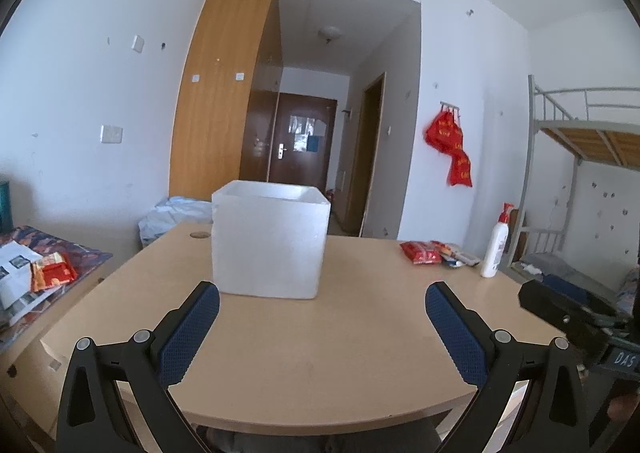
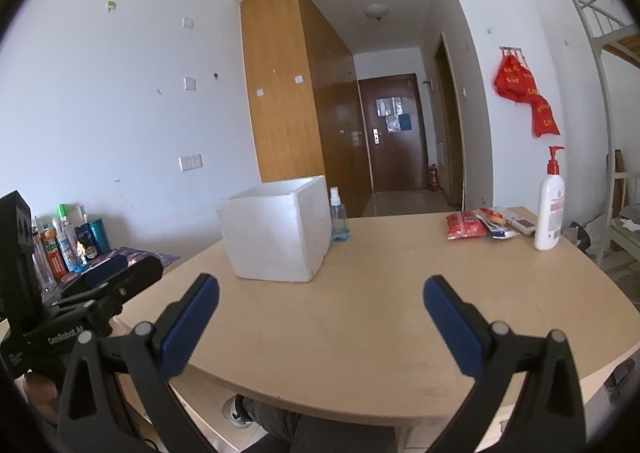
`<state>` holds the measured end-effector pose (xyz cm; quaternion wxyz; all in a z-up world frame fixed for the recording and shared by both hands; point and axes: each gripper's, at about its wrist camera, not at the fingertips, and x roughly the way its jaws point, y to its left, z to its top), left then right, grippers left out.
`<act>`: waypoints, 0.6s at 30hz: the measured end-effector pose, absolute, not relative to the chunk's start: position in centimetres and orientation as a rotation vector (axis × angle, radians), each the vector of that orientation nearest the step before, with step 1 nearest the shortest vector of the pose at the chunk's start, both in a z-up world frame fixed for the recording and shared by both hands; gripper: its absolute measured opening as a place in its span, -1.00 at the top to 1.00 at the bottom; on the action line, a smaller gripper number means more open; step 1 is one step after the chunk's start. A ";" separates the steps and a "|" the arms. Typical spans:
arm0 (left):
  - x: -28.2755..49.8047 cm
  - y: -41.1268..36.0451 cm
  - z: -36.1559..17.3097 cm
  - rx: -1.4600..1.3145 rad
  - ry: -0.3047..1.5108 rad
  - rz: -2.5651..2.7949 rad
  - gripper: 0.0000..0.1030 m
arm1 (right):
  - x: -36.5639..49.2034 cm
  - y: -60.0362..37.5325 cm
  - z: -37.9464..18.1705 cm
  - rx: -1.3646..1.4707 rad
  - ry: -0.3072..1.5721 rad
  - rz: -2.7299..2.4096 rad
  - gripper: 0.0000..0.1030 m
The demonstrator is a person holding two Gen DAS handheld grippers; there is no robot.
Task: Organize soft objects
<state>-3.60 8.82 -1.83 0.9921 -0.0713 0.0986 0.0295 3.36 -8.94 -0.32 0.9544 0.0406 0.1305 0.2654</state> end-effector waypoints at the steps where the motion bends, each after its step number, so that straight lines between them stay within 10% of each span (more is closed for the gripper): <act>1: -3.6 8.7 -1.9 -0.137 0.204 0.061 -0.99 | 3.3 -9.1 -0.4 0.087 0.266 0.538 -1.00; 18: -5.3 8.1 -2.0 -0.116 0.212 0.054 -0.99 | 1.6 -9.1 -0.6 0.081 0.266 0.530 -1.00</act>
